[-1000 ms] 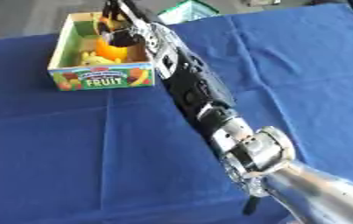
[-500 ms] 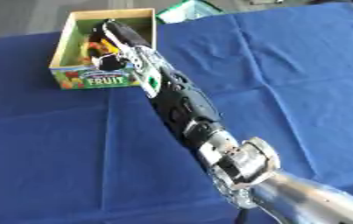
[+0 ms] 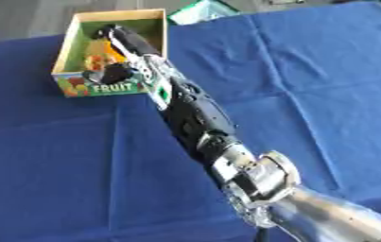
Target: Pick up objects on the table and place them in the box.
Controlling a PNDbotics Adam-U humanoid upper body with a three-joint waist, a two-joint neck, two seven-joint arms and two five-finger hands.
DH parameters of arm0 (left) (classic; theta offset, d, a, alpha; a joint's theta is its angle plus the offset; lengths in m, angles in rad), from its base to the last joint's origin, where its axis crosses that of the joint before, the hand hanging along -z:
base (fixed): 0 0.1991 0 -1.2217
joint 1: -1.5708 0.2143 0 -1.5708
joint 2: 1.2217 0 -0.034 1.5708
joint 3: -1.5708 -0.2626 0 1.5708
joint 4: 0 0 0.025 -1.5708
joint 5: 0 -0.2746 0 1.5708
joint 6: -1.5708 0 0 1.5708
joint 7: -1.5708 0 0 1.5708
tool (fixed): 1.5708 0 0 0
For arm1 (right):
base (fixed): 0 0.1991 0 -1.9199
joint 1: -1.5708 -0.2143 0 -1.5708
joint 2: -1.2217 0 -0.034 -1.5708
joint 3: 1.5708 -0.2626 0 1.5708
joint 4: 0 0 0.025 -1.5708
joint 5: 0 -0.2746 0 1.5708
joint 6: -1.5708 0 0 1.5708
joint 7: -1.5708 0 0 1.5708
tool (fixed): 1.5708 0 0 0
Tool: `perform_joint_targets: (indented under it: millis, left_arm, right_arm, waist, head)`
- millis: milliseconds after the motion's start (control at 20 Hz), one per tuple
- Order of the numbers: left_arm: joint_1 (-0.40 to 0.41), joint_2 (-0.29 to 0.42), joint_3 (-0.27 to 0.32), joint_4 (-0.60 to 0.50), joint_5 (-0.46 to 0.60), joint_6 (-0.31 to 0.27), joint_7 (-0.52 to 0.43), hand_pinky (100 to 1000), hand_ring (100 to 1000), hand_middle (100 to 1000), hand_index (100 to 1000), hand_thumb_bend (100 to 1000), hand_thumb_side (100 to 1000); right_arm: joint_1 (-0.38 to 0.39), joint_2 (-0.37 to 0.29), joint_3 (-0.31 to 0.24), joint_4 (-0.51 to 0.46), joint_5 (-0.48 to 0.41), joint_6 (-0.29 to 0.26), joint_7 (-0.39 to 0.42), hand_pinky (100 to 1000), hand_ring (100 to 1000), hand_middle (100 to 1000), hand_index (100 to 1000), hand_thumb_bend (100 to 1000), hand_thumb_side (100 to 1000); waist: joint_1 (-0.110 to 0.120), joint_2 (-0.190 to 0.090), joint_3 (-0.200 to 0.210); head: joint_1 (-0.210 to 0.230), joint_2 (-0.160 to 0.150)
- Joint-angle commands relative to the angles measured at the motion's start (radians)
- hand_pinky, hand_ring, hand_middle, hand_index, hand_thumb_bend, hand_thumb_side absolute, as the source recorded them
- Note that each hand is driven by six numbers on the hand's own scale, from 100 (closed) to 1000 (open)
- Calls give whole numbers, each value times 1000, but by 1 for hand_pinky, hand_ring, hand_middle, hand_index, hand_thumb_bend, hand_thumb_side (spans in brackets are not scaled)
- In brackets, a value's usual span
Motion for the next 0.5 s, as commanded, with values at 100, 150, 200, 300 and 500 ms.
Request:
perform_joint_targets:
  millis: [100, 150, 200, 300, 500]
  left_arm:
    - [-4, 11, 6, -8, 4, -1, 0, 754, 608, 538, 751, 100, 540]
    - [-3, 11, 6, -8, 4, -1, 1, 754, 608, 538, 751, 100, 540]
    - [-3, 11, 7, -9, 4, -1, 2, 754, 608, 538, 751, 100, 540]
    - [-1, 11, 9, -9, 3, -1, 3, 754, 608, 538, 751, 100, 540]
    - [1, 12, 11, -10, 1, 0, 5, 754, 608, 538, 751, 100, 540]
  right_arm:
    - [-21, -16, -4, -9, -5, 3, -18, 862, 877, 887, 898, 573, 424]
    - [-22, -21, -5, -10, -11, 3, -18, 864, 880, 892, 903, 579, 429]
    - [-24, -27, -7, -12, -19, 3, -16, 867, 884, 900, 908, 591, 440]
    - [-26, -41, -12, -17, -43, 6, -13, 871, 887, 909, 916, 608, 451]
    - [-30, -71, -23, -34, -102, 23, -13, 874, 891, 923, 923, 623, 461]
  waist:
    - [1, -16, -4]
    - [0, -16, -6]
    - [-1, -17, -8]
    - [-3, -18, -11]
    - [-5, -21, -17]
  head:
    - [3, 5]
    - [5, 5]
    - [7, 5]
    - [12, 5]
    - [18, 5]
